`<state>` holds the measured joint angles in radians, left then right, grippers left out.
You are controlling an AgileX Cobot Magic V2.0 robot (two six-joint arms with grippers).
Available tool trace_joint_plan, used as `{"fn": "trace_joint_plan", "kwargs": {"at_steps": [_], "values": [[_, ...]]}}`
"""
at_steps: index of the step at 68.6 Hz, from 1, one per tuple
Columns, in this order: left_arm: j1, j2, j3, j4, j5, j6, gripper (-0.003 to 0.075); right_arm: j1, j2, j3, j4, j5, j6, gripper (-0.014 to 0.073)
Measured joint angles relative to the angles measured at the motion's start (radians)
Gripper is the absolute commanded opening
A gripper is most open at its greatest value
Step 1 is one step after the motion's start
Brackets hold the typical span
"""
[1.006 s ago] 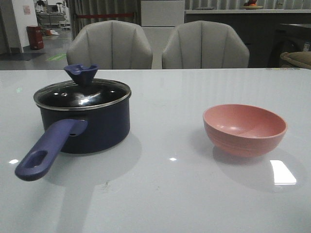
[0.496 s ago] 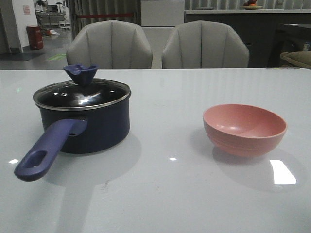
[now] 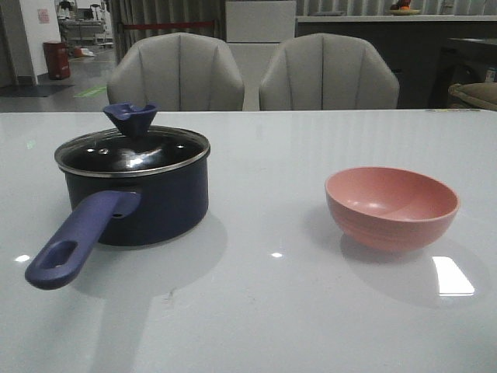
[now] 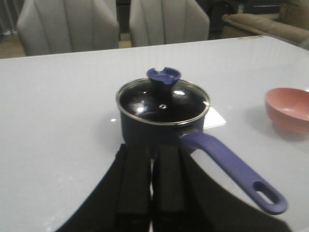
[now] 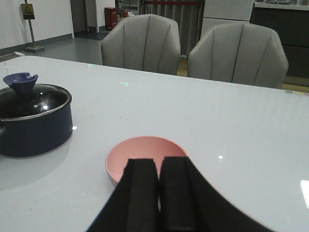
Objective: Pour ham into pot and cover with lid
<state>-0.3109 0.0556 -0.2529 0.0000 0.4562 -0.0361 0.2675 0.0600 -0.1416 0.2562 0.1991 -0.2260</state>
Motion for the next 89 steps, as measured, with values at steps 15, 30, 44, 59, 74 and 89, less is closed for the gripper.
{"fn": "trace_joint_plan", "kwargs": {"at_steps": [15, 30, 44, 59, 74, 89], "values": [[0.263, -0.060, 0.153, 0.012, -0.198, 0.000, 0.0113, 0.000, 0.000, 0.000, 0.000, 0.000, 0.000, 0.0167], [0.362, -0.060, 0.258, 0.014, -0.331, 0.000, 0.0113, 0.000, 0.000, 0.000, 0.000, 0.000, 0.000, 0.0167], [0.333, -0.060, 0.258, 0.021, -0.387, 0.000, 0.0113, 0.000, 0.000, 0.000, 0.000, 0.000, 0.000, 0.0167], [0.331, -0.060, 0.258, 0.021, -0.392, 0.000, 0.0113, 0.000, 0.000, 0.000, 0.000, 0.000, 0.000, 0.0167], [0.331, -0.060, 0.258, 0.021, -0.392, 0.000, 0.0113, 0.000, 0.000, 0.000, 0.000, 0.000, 0.000, 0.0167], [0.331, -0.060, 0.258, 0.021, -0.392, 0.000, 0.0113, 0.000, 0.000, 0.000, 0.000, 0.000, 0.000, 0.0167]]}}
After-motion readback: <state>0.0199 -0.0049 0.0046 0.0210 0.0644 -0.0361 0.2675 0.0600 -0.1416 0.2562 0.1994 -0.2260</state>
